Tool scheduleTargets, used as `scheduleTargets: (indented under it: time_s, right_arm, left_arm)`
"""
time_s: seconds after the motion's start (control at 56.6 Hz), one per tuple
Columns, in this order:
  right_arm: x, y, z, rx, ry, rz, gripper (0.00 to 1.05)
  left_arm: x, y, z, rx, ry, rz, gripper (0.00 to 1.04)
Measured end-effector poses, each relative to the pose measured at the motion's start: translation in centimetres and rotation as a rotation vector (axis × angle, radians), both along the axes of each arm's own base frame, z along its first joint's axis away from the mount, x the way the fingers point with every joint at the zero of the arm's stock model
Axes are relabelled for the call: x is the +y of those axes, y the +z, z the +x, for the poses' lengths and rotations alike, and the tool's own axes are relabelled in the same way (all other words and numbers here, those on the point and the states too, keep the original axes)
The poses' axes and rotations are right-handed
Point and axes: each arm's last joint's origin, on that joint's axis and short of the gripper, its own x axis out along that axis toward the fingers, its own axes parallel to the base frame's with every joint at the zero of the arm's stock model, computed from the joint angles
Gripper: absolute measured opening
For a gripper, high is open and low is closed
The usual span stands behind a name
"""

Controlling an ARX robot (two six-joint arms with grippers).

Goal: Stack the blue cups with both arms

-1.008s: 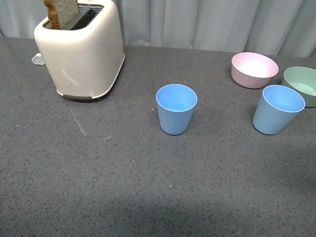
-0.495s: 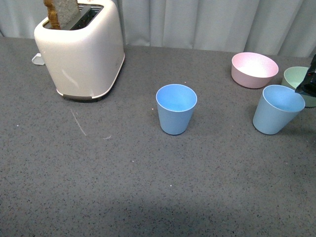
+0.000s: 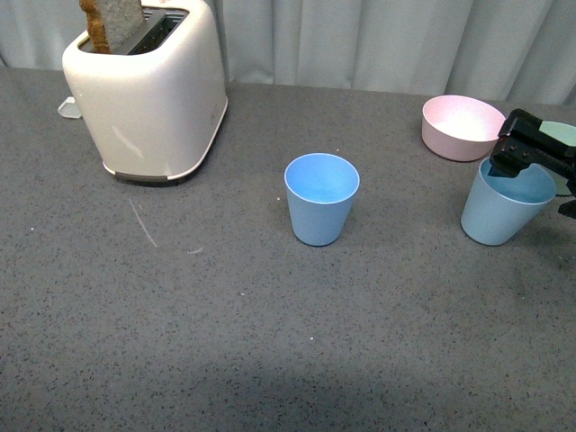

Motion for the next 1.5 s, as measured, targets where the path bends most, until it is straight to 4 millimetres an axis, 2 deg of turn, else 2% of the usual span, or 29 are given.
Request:
scheduleTargets:
  time_s: [0.088, 0.141, 0.442, 0.583, 0.672, 0.725, 0.778, 0.866, 0.919, 0.99, 1.078, 1.185, 1.503]
  right_arm:
    - [0.1, -0.2, 0.1, 0.013, -0.001, 0.0, 0.74]
    - [0.1, -0.3, 0.3, 0.015, -0.005, 0.002, 0.63]
    - [-0.1, -0.2, 0.3, 0.042, -0.018, -0.007, 0.17]
    - [-0.2, -0.1, 0.2, 0.056, -0.014, 0.0, 0.0]
    - [-0.1, 0.7, 0.1, 0.046, -0.001, 0.021, 0.01]
    - [0.3, 1.7, 0.1, 0.024, 0.02, 0.041, 0.01]
    - [1.2, 3.5, -0.1, -0.012, 0.065, 0.076, 0.01]
    - [3.6, 6.0, -0.5, -0.054, 0.168, 0.134, 0.01]
    - [5.7, 7.2, -0.7, -0.07, 0.242, 0.167, 0.01]
    - [8.1, 8.0, -0.8, -0.073, 0.311, 0.196, 0.01]
    - [10.2, 8.4, -1.0, -0.062, 0.367, 0.203, 0.01]
    - [11.9, 8.4, -1.1, -0.039, 0.404, 0.206, 0.01]
    - [13.9, 7.3, -1.4, 0.037, 0.44, 0.189, 0.01]
  left_arm:
    - [0.0, 0.0, 0.0, 0.0, 0.0, 0.0, 0.98]
    - [0.0, 0.0, 0.0, 0.0, 0.0, 0.0, 0.98]
    - [0.0, 0.0, 0.0, 0.0, 0.0, 0.0, 0.98]
    - [0.0, 0.0, 0.0, 0.0, 0.0, 0.0, 0.98]
    - [0.0, 0.0, 0.0, 0.0, 0.0, 0.0, 0.98]
    - [0.0, 0.0, 0.0, 0.0, 0.0, 0.0, 0.98]
    - [0.0, 0.0, 0.0, 0.0, 0.0, 0.0, 0.98]
    - [0.0, 0.0, 0.0, 0.0, 0.0, 0.0, 0.98]
    - [0.0, 0.0, 0.0, 0.0, 0.0, 0.0, 0.98]
    - [0.0, 0.0, 0.0, 0.0, 0.0, 0.0, 0.98]
    - [0.0, 0.0, 0.0, 0.0, 0.0, 0.0, 0.98]
    - [0.0, 0.0, 0.0, 0.0, 0.0, 0.0, 0.98]
    - [0.0, 0.0, 0.0, 0.0, 0.0, 0.0, 0.98]
